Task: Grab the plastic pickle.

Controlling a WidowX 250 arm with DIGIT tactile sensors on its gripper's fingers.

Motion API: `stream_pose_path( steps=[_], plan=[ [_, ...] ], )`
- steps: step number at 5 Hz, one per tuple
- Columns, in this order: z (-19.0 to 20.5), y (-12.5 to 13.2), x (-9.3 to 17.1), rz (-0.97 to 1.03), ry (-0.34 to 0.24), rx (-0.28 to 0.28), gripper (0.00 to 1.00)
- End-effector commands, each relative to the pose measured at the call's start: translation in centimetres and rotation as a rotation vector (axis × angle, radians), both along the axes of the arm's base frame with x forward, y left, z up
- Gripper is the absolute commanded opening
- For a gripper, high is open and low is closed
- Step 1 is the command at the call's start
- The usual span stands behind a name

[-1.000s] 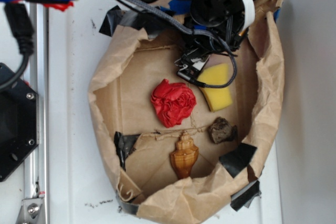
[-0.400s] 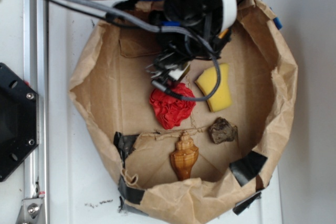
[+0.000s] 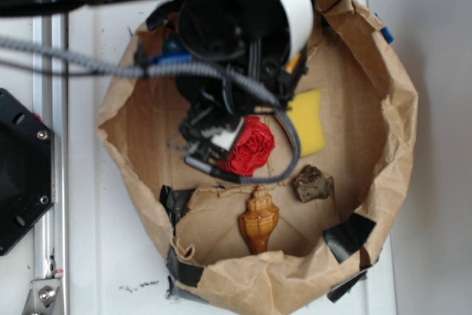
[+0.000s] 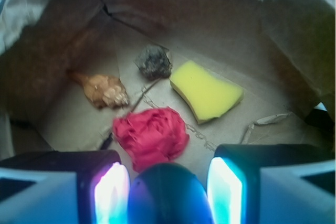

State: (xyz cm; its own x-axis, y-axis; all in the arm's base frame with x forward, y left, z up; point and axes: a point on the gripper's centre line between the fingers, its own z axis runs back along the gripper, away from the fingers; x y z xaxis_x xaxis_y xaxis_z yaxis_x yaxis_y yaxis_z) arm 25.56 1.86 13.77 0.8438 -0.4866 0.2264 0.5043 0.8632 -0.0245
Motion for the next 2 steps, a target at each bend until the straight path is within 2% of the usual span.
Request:
stream_pose_path(
  steps=[1, 2],
  plan=[
    [3.01, -1.65, 1.87, 0.362, 0.024, 0.123, 0.00],
    [3.18, -1.02, 2.06, 0.402, 0.058, 0.070, 0.00]
  ],
)
